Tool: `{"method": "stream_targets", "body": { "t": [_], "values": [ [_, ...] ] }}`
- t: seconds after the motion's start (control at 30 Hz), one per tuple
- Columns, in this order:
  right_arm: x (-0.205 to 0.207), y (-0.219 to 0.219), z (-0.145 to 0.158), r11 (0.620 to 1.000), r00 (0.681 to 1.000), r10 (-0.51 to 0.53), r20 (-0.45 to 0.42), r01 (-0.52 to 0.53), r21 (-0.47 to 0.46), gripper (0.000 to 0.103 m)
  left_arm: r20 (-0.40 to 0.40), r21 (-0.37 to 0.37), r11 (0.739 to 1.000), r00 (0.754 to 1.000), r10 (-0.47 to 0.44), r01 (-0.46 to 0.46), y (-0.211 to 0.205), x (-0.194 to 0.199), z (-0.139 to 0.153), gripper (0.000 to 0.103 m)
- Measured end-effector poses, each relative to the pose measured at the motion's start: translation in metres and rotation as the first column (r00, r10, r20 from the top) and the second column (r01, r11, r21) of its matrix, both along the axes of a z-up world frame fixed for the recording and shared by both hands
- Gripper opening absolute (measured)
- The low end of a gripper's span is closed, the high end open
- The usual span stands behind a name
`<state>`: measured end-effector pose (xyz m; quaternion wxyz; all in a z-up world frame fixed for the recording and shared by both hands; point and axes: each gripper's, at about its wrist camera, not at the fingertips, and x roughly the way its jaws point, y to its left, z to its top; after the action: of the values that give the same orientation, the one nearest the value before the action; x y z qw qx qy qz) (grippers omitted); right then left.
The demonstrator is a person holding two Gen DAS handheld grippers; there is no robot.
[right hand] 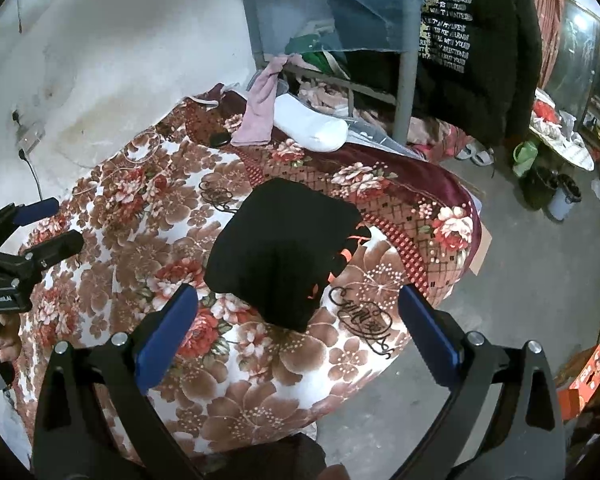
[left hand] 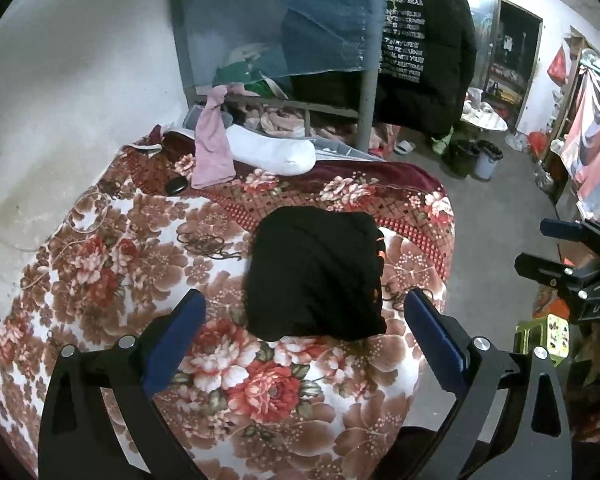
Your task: Fold large clothes
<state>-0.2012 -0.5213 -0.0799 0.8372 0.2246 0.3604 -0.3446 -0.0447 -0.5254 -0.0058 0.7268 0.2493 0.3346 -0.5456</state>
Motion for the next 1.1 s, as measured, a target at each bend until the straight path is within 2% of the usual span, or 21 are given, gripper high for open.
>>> {"method": "stream_targets", "body": {
  "t": [0.23, 0.37, 0.53, 1.1],
  "values": [
    [0.006, -0.004, 0.001, 1.0, 1.0, -0.004, 0.005, 0.004, 0.003, 0.098, 0.009, 0.0, 1.0, 1.0, -0.026, 0.026, 0.001, -0.002, 0.006, 0.097],
    [0.013, -0.005, 0.001, 1.0, 1.0, -0.004, 0.0, 0.004, 0.006, 0.098, -0.023, 0.001, 0.999, 0.999, -0.041, 0.041, 0.001, -0.003, 0.004, 0.097],
    [0.019, -0.004, 0.008, 1.0, 1.0, 0.004, -0.001, -0.004, -0.01, 0.098, 0.041, 0.018, 0.998, 0.997, -0.059, 0.058, 0.005, -0.009, 0.003, 0.097],
    [0.026, -0.007, 0.007, 1.0, 1.0, 0.01, -0.019, -0.01, 0.008, 0.098, -0.006, 0.005, 0.999, 0.998, -0.054, 0.054, 0.01, 0.0, 0.0, 0.097]
  ]
}}
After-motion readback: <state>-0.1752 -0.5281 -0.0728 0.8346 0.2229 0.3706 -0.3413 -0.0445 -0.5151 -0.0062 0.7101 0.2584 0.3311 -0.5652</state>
